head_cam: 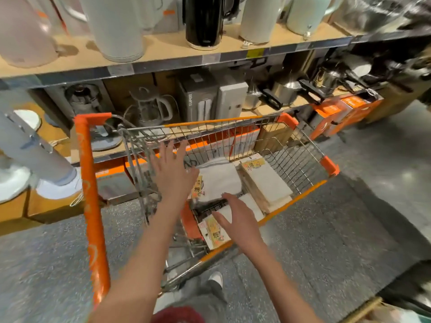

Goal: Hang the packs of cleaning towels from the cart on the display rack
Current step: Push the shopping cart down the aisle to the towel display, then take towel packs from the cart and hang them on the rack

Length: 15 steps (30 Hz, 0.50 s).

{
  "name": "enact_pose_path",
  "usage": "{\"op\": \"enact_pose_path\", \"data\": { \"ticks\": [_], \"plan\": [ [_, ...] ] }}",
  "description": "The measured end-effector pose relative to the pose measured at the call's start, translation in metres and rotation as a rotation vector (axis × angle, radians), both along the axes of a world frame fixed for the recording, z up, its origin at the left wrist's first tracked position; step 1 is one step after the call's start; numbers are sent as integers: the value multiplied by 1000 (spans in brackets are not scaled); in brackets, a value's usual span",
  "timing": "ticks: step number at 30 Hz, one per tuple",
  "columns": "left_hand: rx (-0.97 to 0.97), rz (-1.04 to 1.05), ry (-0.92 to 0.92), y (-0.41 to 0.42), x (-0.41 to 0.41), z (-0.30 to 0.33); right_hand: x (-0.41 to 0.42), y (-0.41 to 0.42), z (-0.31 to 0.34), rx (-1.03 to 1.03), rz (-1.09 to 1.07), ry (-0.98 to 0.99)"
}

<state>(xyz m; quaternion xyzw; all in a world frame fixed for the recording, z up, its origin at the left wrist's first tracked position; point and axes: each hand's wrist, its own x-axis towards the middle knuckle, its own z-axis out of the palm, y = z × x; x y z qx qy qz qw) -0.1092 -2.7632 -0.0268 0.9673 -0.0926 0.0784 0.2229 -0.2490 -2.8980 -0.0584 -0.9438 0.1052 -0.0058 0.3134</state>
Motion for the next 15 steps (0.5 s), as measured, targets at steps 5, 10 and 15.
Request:
{"op": "enact_pose_path", "data": {
  "ticks": [5,10,15],
  "plan": [
    [46,-73,135,-64,10,-20,19,-73,-2,32,-34,37],
    [1,-58,201,-108,23,-39,54,-142,-12,69,-46,68],
    [-37,-17,277,-154,46,-54,95,-202,-32,106,-12,122]
  ]
}}
